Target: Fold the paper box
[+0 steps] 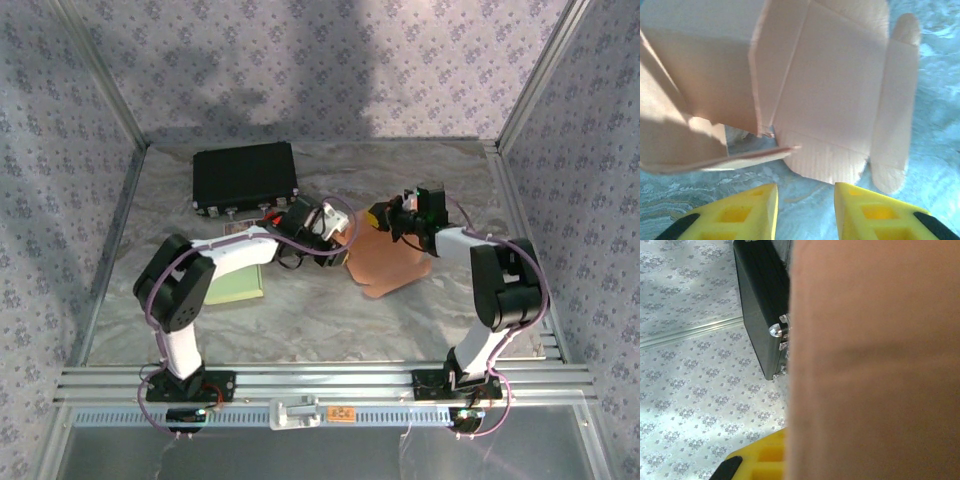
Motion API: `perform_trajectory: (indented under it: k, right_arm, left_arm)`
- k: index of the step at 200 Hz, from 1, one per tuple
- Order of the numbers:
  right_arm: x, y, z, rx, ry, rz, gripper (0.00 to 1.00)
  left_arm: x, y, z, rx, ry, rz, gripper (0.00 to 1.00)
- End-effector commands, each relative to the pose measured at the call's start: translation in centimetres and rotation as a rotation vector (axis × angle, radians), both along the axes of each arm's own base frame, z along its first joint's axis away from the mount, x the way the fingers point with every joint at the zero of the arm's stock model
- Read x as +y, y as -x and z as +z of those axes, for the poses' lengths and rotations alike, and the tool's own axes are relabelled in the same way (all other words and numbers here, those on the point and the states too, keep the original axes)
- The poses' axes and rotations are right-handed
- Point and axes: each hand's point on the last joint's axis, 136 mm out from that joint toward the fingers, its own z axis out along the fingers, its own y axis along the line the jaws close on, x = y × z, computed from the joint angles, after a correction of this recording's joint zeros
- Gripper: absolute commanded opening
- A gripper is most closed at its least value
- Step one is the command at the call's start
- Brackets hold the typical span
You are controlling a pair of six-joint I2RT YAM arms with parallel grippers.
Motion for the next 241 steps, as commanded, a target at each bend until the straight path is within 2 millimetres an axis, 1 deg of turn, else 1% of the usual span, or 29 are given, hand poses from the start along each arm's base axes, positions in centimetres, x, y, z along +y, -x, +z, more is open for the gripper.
perform_trajectory:
  k: [1, 10, 22, 42, 58, 72, 95, 113, 128, 155, 188, 241]
  right_arm:
    - [0.3, -0.3, 0.3, -0.018, 0.002, 0.027, 0.00]
    - [0.3, -0.3, 0.3, -0.017, 0.001, 0.026, 0.00]
    - [0.2, -0.4, 0.2, -0.015, 0.001, 0.023, 0.00]
    - [0.3, -0.3, 0.3, -0.016, -0.001, 0.024, 0.00]
    - [0.3, -0.4, 0.4, -0.020, -0.003, 0.023, 0.00]
    - [0.4, -0.5, 0.4, -0.020, -0.006, 0.021, 0.00]
    - [0.4, -0.5, 0.3, -0.028, -0.009, 0.020, 0.00]
    - [0.5, -0.7, 0.3, -0.036, -0.019, 0.021, 0.00]
    - [0.6, -0.7, 0.3, -0.047, -0.030, 0.020, 0.00]
    - [0.6, -0.7, 0.3, -0.068, -0.055, 0.019, 0.00]
    - [0.5, -0.3, -0.3, -0.059, -0.071, 0.022, 0.00]
    - [0.3, -0.1, -0.4, -0.056, -0.071, 0.024, 0.00]
  left_arm:
    - [1.6, 1.4, 1.3, -0.008, 0.038, -0.088, 0.33]
    - [2.0, 1.5, 1.5, -0.012, 0.056, -0.109, 0.32]
    - [2.6, 1.1, 1.1, -0.019, 0.044, -0.115, 0.30]
    - [3.5, -0.8, 0.0, -0.013, 0.029, -0.076, 0.30]
    - [3.3, -2.1, -0.9, 0.001, 0.028, -0.056, 0.30]
    - [2.3, -2.8, -0.8, 0.005, 0.041, -0.064, 0.32]
    - [0.8, -3.0, -1.0, -0.002, 0.031, -0.086, 0.33]
    - [0.2, -3.0, -1.4, 0.000, 0.033, -0.079, 0.33]
    - [-0.3, -3.1, -1.3, -0.007, 0.040, -0.074, 0.33]
    - [-0.8, -3.1, -1.4, -0.010, 0.033, -0.067, 0.32]
    - [-1.4, -3.2, -1.4, -0.015, 0.031, -0.068, 0.30]
    - [-1.7, -3.5, -1.7, -0.013, 0.016, -0.057, 0.27]
